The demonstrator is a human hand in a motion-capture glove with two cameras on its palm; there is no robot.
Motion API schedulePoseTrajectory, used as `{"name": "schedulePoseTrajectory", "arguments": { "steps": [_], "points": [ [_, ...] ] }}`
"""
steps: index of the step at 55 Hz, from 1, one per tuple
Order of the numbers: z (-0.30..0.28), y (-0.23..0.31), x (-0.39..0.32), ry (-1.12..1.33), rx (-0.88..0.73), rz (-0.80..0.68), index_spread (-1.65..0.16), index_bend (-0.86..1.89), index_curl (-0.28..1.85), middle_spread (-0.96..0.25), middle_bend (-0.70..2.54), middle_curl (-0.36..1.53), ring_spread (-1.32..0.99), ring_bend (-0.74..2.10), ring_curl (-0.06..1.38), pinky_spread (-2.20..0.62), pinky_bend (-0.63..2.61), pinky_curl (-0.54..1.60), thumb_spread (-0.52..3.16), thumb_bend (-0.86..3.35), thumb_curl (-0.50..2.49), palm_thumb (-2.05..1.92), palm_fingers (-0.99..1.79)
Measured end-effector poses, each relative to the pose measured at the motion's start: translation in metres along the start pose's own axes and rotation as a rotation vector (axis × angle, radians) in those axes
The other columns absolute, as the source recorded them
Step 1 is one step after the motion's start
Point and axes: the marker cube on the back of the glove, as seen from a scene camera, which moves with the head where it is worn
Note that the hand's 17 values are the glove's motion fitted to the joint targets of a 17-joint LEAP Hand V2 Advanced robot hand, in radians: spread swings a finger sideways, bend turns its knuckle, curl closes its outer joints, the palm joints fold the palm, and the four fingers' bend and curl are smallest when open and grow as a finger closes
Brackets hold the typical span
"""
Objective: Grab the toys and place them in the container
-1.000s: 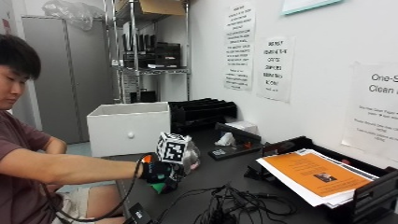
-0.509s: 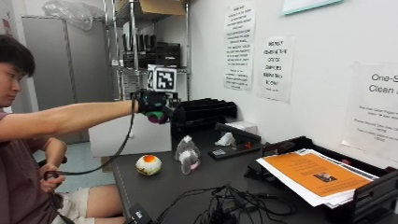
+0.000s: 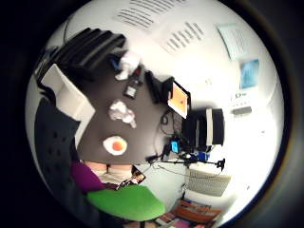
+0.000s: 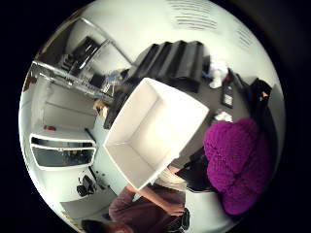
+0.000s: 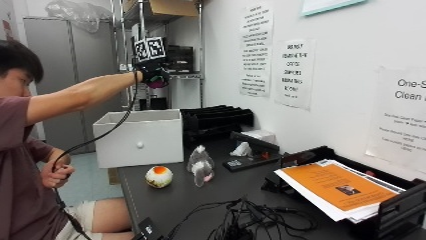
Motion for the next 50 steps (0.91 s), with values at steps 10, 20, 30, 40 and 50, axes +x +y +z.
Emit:
{"name": "schedulePoseTrajectory", "arguments": {
  "steps": [10,20,30,40,50],
  "points": [
    [0.024,-0.022,-0.067,-0.025,-0.006,-0.184,-0.21,0.81,0.83,-0.17,1.17,0.75,-0.32,1.32,0.57,-0.39,0.97,0.47,0.50,-0.01,0.96,0.58,1.14],
    [0.043,-0.053,-0.137,-0.129,0.075,-0.237,-0.21,0.77,0.86,-0.17,1.16,0.75,-0.32,1.31,0.57,-0.40,0.98,0.47,0.51,-0.01,0.99,0.57,1.13],
    [0.065,-0.060,-0.148,-0.034,-0.056,-0.190,-0.22,0.64,0.87,-0.19,1.09,0.73,-0.32,1.31,0.56,-0.40,1.00,0.46,0.55,-0.02,1.00,0.54,1.06],
    [0.076,-0.055,-0.144,-0.033,-0.277,-0.204,-0.22,0.32,0.86,-0.22,0.84,0.66,-0.29,1.29,0.59,-0.30,1.10,0.51,0.93,-0.03,0.79,0.18,0.58],
    [0.052,-0.064,-0.133,-0.183,-0.097,-0.340,-0.22,0.00,0.48,-0.03,0.18,0.42,-0.06,0.58,0.31,-0.05,1.02,0.42,1.03,-0.10,0.56,-0.12,-0.44]
  ]
}}
